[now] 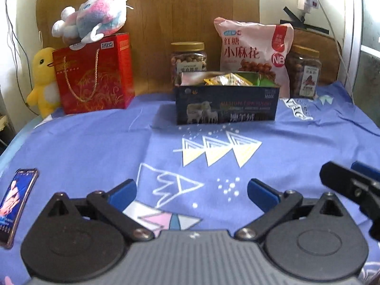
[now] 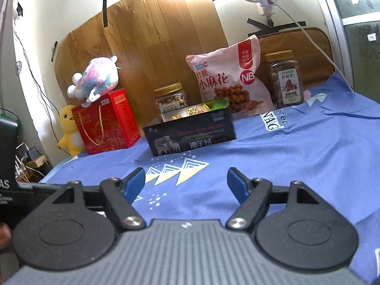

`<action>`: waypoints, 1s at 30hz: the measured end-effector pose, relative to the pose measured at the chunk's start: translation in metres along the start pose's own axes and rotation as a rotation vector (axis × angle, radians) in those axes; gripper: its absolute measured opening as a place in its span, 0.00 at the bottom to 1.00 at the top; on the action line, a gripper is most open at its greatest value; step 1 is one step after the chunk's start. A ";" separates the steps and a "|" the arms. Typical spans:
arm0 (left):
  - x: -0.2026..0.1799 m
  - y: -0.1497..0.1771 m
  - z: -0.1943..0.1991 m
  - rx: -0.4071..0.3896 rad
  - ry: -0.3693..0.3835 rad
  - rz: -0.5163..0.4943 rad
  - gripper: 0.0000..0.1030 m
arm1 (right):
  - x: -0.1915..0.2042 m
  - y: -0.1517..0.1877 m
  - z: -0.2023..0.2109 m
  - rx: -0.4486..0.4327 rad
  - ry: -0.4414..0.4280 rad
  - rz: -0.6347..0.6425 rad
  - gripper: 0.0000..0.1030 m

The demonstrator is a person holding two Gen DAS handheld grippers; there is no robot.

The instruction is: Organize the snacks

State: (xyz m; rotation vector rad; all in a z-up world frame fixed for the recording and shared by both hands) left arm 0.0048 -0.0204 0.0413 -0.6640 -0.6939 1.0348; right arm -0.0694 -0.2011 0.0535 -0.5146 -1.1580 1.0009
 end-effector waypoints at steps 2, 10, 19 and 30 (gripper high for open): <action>-0.001 0.005 0.003 0.000 0.003 0.004 1.00 | 0.000 0.002 0.003 -0.004 0.000 -0.004 0.76; -0.014 0.007 0.011 0.006 -0.034 -0.057 1.00 | -0.001 0.003 0.007 -0.009 0.001 -0.009 0.78; -0.019 0.007 -0.006 0.070 -0.039 -0.068 1.00 | -0.012 0.003 -0.008 0.020 -0.011 -0.053 0.79; -0.026 0.006 -0.026 0.113 -0.066 -0.091 1.00 | -0.028 0.003 -0.027 0.069 -0.001 -0.098 0.79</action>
Point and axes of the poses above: each gripper's, at about its wrist camera, not at the fingertips, and z roughly against the way its jaws point, x to its left, y to its underside, the point moved 1 cm from there along -z, roughly the way its jaws point, and after that the axes turned 13 degrees about -z, right-handed, at the moved point
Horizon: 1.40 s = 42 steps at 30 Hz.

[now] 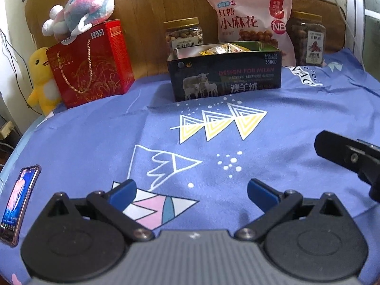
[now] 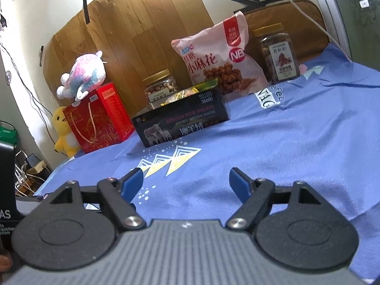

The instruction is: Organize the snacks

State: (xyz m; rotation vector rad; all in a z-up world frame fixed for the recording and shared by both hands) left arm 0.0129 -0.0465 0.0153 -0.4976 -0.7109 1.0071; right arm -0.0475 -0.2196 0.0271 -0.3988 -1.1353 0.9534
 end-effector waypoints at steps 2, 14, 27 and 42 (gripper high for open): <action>-0.002 0.000 -0.004 0.010 0.002 -0.006 1.00 | -0.002 0.000 -0.003 0.009 0.005 -0.004 0.80; -0.002 0.001 -0.019 0.059 0.013 -0.011 1.00 | -0.010 -0.004 -0.015 0.027 0.024 -0.030 0.83; -0.002 0.003 -0.013 0.050 0.055 0.004 1.00 | -0.005 -0.004 -0.005 -0.058 0.038 0.026 0.84; -0.007 0.004 -0.009 0.048 0.031 -0.039 1.00 | -0.004 -0.004 -0.004 -0.065 0.032 0.031 0.85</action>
Point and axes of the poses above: each gripper's, at about its wrist camera, not at the fingertips, and z roughly against the way its jaws point, x to its left, y to its underside, the point moved 1 cm from there along -z, roughly the way its jaws point, and after that the axes turned 13 degrees about -z, right-handed, at the moved point
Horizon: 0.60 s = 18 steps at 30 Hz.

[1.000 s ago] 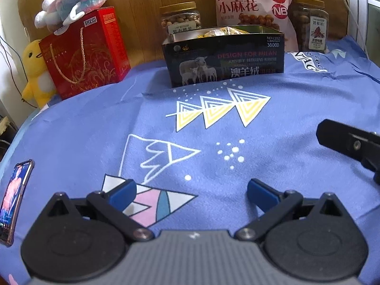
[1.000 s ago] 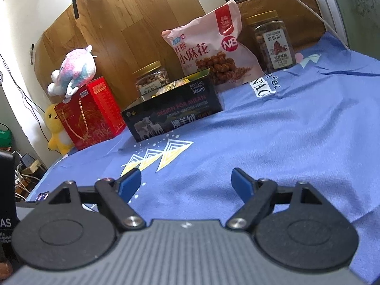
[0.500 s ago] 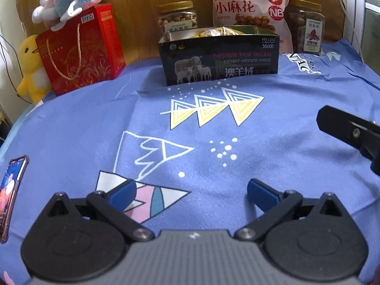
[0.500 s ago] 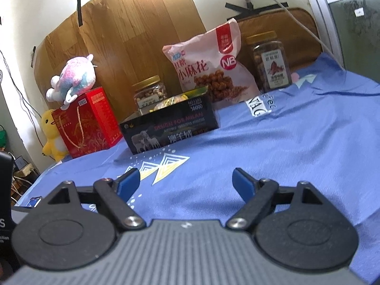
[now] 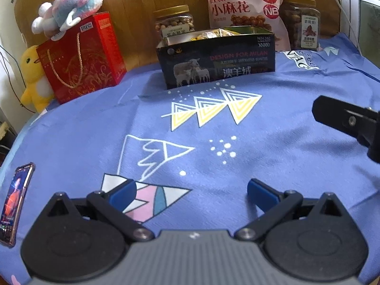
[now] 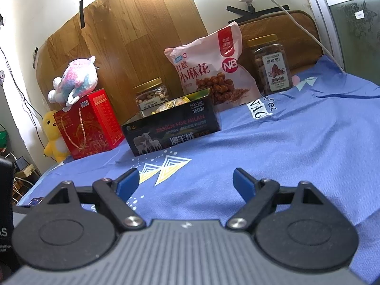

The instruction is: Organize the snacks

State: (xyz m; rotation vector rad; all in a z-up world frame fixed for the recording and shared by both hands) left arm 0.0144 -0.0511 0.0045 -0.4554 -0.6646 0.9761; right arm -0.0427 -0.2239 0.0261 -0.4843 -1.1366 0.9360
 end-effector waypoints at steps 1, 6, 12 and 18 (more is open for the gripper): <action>0.000 0.000 0.000 0.005 0.005 0.001 1.00 | 0.000 0.000 0.000 0.000 0.000 -0.001 0.85; 0.000 0.001 -0.001 0.014 0.024 0.010 1.00 | -0.001 -0.001 0.001 -0.003 0.000 -0.009 0.86; 0.000 0.002 0.000 0.024 0.039 0.024 1.00 | -0.002 0.000 0.002 0.005 0.000 -0.011 0.86; 0.000 0.003 0.001 0.027 0.047 0.028 1.00 | -0.002 0.001 0.002 0.002 -0.001 -0.013 0.86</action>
Point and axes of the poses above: each gripper's, at about its wrist camera, not at the fingertips, and z roughly against the way its jaws point, x to its left, y to its underside, the point moved 1 cm from there along -z, roughly the way its jaws point, and after that the axes turned 13 degrees about -z, right-handed, at the moved point
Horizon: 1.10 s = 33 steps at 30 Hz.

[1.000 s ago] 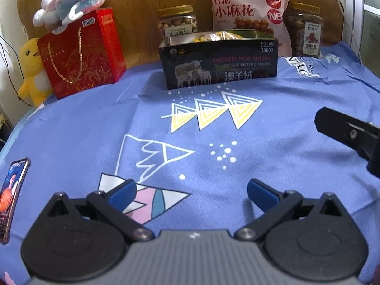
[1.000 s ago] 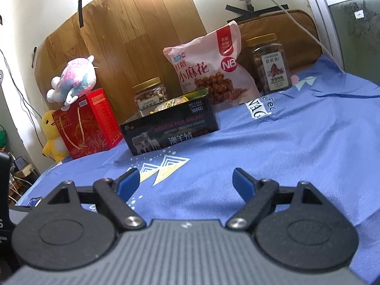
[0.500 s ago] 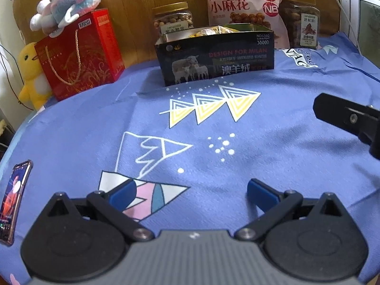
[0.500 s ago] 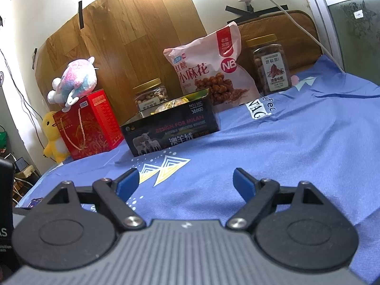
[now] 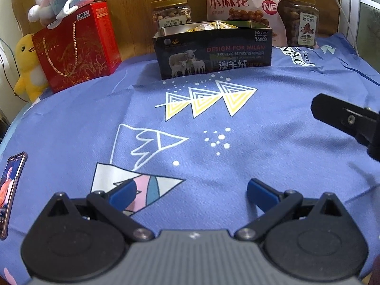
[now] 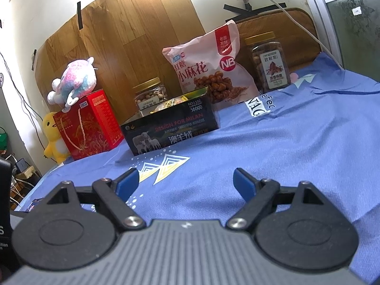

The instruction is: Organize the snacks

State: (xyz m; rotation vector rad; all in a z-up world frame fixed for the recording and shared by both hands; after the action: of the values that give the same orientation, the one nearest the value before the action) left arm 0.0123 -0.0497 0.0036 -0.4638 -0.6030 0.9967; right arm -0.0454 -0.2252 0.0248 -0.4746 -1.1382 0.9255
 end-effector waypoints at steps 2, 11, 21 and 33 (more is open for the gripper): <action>0.000 0.000 0.001 0.000 0.001 -0.001 1.00 | 0.000 0.000 0.000 0.000 0.000 0.000 0.86; -0.001 0.001 0.002 0.002 0.006 0.002 1.00 | 0.001 0.001 0.002 -0.003 0.001 0.000 0.86; -0.004 0.002 0.005 0.005 0.020 0.004 1.00 | 0.002 0.000 0.004 -0.007 -0.004 0.003 0.86; -0.005 0.001 0.008 0.003 0.036 0.008 1.00 | 0.003 -0.001 0.004 -0.009 -0.007 0.005 0.86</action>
State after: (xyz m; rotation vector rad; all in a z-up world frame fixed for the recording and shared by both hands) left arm 0.0041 -0.0532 0.0079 -0.4812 -0.5679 0.9942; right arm -0.0488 -0.2236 0.0288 -0.4821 -1.1490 0.9269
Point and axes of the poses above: each gripper's, at about its wrist camera, not at the fingertips, and z roughly against the way its jaws point, x to its left, y to its underside, the point moved 1 cm from there along -z, roughly the way its jaws point, and after that the axes turned 13 degrees about -z, right-handed, at the moved point
